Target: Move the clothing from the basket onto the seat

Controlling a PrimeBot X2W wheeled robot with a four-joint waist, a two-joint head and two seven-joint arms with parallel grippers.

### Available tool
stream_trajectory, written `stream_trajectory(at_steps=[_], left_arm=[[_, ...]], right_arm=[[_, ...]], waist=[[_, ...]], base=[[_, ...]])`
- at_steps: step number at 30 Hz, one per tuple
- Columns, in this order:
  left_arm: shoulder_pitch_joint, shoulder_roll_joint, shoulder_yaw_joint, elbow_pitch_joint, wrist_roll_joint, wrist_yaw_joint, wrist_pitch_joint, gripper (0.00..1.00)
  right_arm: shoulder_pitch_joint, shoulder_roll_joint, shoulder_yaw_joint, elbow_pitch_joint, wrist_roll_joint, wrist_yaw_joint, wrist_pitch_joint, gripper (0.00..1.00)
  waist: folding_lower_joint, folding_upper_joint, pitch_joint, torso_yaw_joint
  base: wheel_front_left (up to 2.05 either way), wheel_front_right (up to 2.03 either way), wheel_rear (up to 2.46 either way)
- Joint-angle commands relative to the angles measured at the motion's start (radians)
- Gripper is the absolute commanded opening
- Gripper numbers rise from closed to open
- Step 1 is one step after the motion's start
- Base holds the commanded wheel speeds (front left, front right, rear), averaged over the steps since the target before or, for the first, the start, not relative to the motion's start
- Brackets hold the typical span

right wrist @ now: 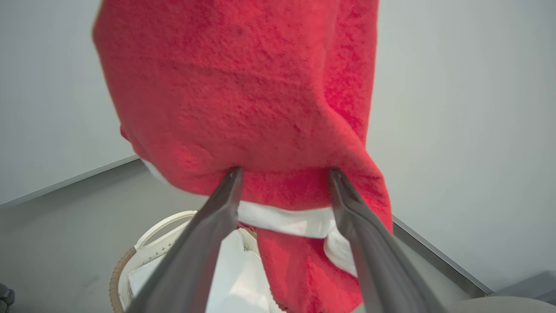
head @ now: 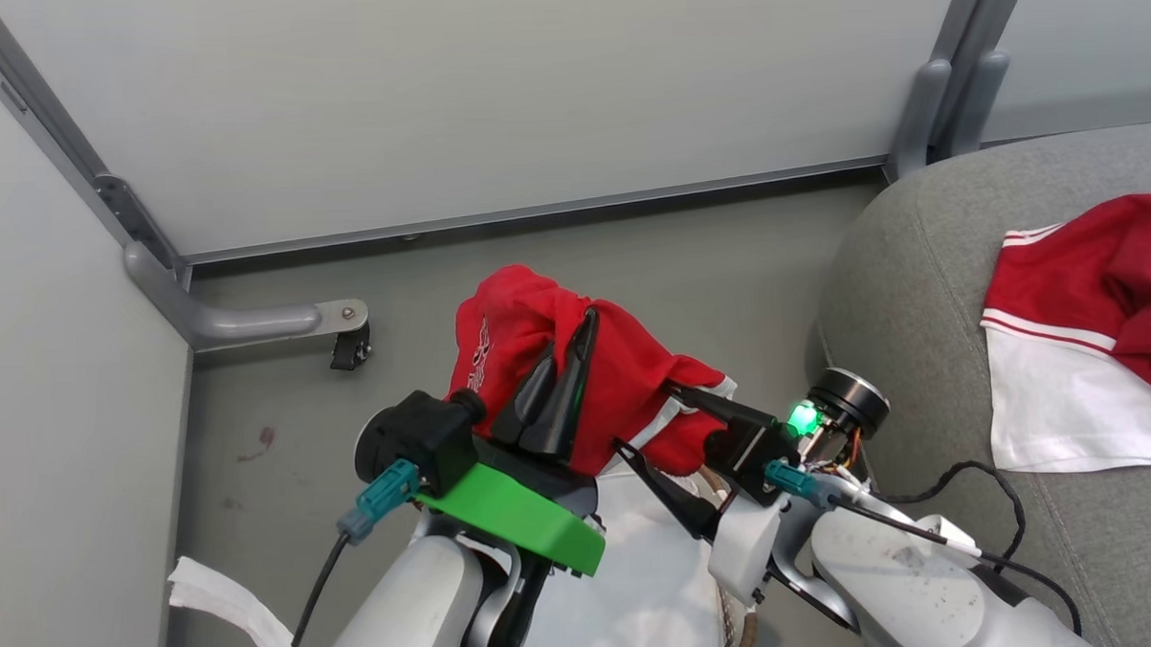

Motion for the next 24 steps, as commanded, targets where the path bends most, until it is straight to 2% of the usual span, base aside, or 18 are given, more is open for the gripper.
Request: stream_trajectory(at_steps=[1, 13, 24], left_arm=[[-0.018, 0.001, -0.01, 0.002, -0.01, -0.003, -0.001, 0.0], [-0.042, -0.003, -0.072, 0.012, -0.034, -0.003, -0.001, 0.0], [-0.06, -0.004, -0.136, 0.002, -0.063, -0.003, -0.001, 0.0]], right_arm=[[-0.015, 0.008, 0.007, 0.007, 0.009, -0.001, 0.0, 1.0], [-0.03, 0.047, -0.009, 0.017, -0.022, -0.001, 0.0, 1.0], [-0.006, 0.076, -0.04, 0.073, -0.038, -0.001, 0.0, 1.0]], waist=[[0.0001, 0.0, -0.003, 0.016], [0.0001, 0.0, -0.006, 0.051], [0.0001, 0.0, -0.001, 0.073]], base=[[0.0, 0.0, 0.0], [0.0, 0.0, 0.0], [0.0, 0.0, 0.0]])
